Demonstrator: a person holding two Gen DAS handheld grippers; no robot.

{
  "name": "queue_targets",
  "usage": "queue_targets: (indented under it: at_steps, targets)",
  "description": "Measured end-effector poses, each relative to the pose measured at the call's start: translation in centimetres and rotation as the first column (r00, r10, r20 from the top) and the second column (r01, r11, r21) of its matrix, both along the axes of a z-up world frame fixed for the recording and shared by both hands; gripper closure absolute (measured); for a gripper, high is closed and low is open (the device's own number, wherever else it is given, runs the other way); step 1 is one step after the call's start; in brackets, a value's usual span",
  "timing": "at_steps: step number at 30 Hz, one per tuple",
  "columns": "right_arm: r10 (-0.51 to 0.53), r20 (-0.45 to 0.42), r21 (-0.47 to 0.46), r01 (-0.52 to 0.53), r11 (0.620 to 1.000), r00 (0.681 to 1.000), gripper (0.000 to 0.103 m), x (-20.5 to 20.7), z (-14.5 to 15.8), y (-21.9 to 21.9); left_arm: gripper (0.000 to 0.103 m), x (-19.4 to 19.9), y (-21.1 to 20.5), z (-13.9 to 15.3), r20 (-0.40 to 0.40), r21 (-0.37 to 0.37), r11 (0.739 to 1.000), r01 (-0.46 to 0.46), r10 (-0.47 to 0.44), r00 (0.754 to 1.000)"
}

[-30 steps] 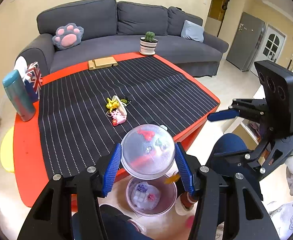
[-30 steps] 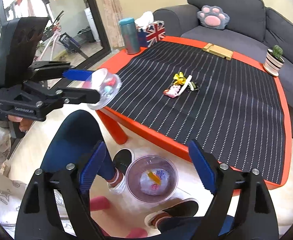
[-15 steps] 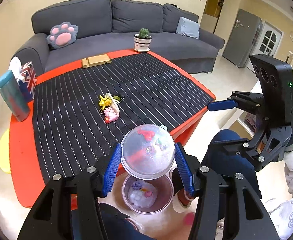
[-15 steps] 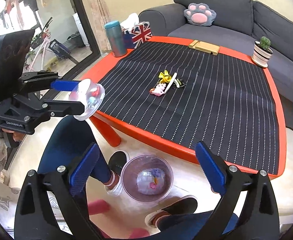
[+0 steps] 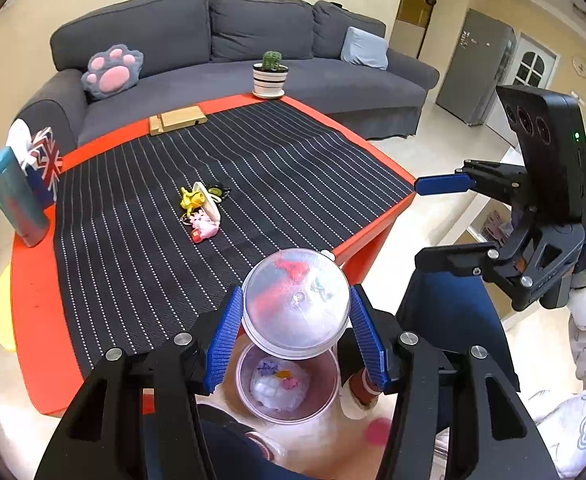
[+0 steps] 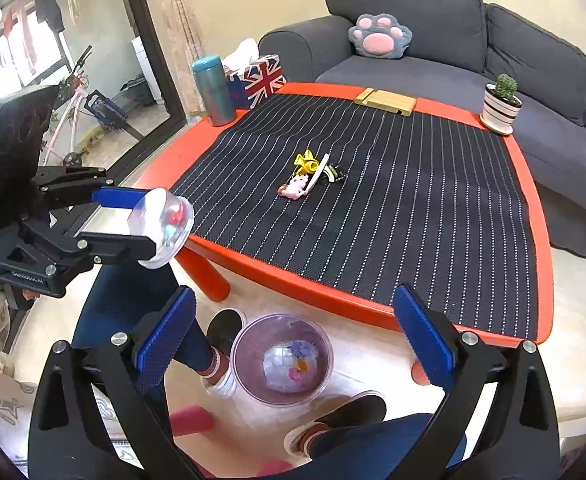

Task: Collect trash
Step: 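Hold the clear dome lid over the pink bin and open the left tool, then move the right tool down to the cream plastic piece on the mat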

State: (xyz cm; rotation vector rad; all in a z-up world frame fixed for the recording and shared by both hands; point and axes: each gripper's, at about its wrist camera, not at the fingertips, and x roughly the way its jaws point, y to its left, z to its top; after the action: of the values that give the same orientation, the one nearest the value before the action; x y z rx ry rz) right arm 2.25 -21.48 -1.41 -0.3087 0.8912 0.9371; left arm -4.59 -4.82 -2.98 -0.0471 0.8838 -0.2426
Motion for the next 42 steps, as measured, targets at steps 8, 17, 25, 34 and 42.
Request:
queue_targets:
  at_steps: [8, 17, 25, 34, 42]
  targets:
    - [-0.013, 0.014, 0.017, 0.012, 1.0, 1.0, 0.006, 0.1, 0.7, -0.8, 0.049, -0.1, -0.9, 0.2, -0.001, 0.003, 1.0, 0.025, -0.025, 1.0]
    - [-0.022, 0.007, 0.028, 0.022, 0.999, 1.0, 0.006, 0.5, 0.7, -0.9, 0.012, 0.4, -0.6, -0.4, -0.007, -0.01, 1.0, -0.009, 0.008, 1.0]
    - [-0.018, 0.003, 0.026, 0.018, 1.0, 1.0, 0.006, 0.3, 0.5, -0.8, 0.01, 0.4, 0.1, -0.6, -0.014, -0.017, 0.999, -0.034, 0.034, 0.999]
    - [-0.015, 0.0, 0.022, 0.015, 1.0, 1.0, 0.006, 0.2, 0.2, -0.6, 0.01, 0.2, 0.5, -0.6, -0.011, -0.025, 0.998, -0.051, 0.051, 0.999]
    - [-0.019, 0.003, 0.031, 0.019, 0.999, 1.0, 0.006, 0.4, 0.2, -0.2, 0.009, 0.4, 1.1, -0.6, -0.009, -0.026, 0.997, -0.07, 0.069, 0.998]
